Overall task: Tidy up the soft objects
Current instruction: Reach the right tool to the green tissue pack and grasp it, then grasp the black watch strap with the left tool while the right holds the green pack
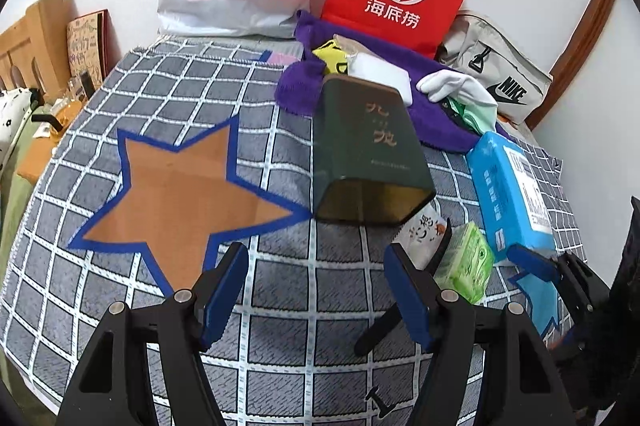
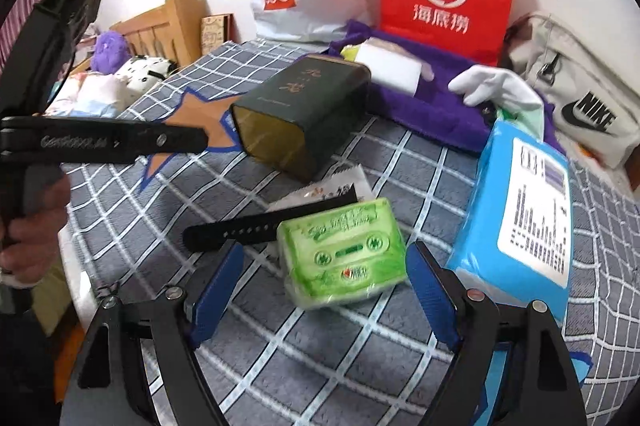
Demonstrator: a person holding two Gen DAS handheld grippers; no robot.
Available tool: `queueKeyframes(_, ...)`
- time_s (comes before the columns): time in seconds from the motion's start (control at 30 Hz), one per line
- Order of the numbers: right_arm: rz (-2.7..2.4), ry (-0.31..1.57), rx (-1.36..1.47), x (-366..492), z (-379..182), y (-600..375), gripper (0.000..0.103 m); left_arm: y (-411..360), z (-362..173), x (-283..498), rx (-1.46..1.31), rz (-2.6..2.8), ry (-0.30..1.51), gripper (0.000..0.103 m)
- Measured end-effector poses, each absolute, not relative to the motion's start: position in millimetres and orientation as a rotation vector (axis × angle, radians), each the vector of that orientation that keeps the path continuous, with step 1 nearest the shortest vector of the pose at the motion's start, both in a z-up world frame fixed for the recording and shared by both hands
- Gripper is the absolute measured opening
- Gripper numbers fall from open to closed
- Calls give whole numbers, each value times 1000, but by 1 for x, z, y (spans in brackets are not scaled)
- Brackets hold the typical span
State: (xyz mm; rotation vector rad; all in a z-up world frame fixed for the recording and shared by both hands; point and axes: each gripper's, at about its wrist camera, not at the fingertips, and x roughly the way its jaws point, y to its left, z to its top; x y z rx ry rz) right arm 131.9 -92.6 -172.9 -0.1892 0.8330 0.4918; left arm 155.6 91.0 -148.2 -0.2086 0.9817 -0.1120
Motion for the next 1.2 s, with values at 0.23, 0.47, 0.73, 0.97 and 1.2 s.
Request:
queueKeyframes(0.23, 432, 850, -246, 139, -198, -85, 82, 94, -151, 153, -208, -126, 979, 68)
queueKeyframes(0.47, 418, 832, -286, 133, -198, -88, 58, 78, -160, 150, -170, -166, 1005, 68)
queueKeyframes(0.73, 534, 830, -105, 119, -171, -111, 21, 58, -168, 136, -119, -210, 1026, 68)
queueKeyframes(0.97, 579, 837, -18, 96, -157, -141, 17, 39, -168, 131, -70, -251, 1018, 68)
queueKeyframes(1.2, 528, 894, -105, 74, -164, -164, 17, 20, -186, 141, -7, -269, 1035, 64)
